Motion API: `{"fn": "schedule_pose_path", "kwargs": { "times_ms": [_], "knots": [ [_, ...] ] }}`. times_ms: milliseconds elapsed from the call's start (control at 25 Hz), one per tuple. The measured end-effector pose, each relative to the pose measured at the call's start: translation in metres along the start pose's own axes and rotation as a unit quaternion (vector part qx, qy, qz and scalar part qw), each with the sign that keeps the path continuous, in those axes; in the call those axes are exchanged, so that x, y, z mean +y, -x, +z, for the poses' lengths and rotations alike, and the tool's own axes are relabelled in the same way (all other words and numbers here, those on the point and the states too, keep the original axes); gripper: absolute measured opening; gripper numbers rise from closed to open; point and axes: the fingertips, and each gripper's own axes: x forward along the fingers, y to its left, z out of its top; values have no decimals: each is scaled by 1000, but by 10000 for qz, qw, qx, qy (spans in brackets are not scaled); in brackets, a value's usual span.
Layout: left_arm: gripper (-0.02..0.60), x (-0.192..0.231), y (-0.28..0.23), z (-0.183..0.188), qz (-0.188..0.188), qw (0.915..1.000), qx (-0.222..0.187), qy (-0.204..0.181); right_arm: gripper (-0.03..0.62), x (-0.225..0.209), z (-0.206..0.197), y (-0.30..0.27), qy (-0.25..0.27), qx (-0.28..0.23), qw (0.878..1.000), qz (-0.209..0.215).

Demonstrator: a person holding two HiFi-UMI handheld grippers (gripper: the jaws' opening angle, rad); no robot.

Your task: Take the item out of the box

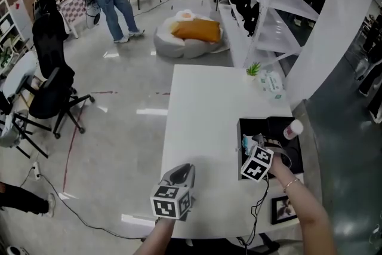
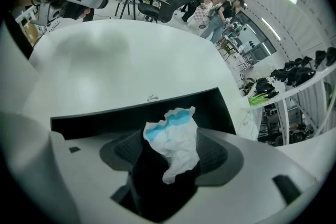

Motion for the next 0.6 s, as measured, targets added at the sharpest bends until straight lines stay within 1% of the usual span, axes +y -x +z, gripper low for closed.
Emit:
{"fn": "schedule_pose_path", "kwargs": {
  "times_ms": [240,400,480,600],
  "knots": [
    [40,-3,-4,0,-28,10000,26,-11,276,6,2,-3,43,167,9989,433],
    [40,-6,-6,3,-8,10000,-33,-54,250,8,-2,-4,-176,65,9977,657],
    [40,-6,-6,4,-4,10000,-36,-70,238,10,-3,-4,-262,-8,9971,717],
    [40,-6,-6,4,-1,10000,-13,-70,223,12,-2,-4,-184,-30,9972,727]
  ]
}}
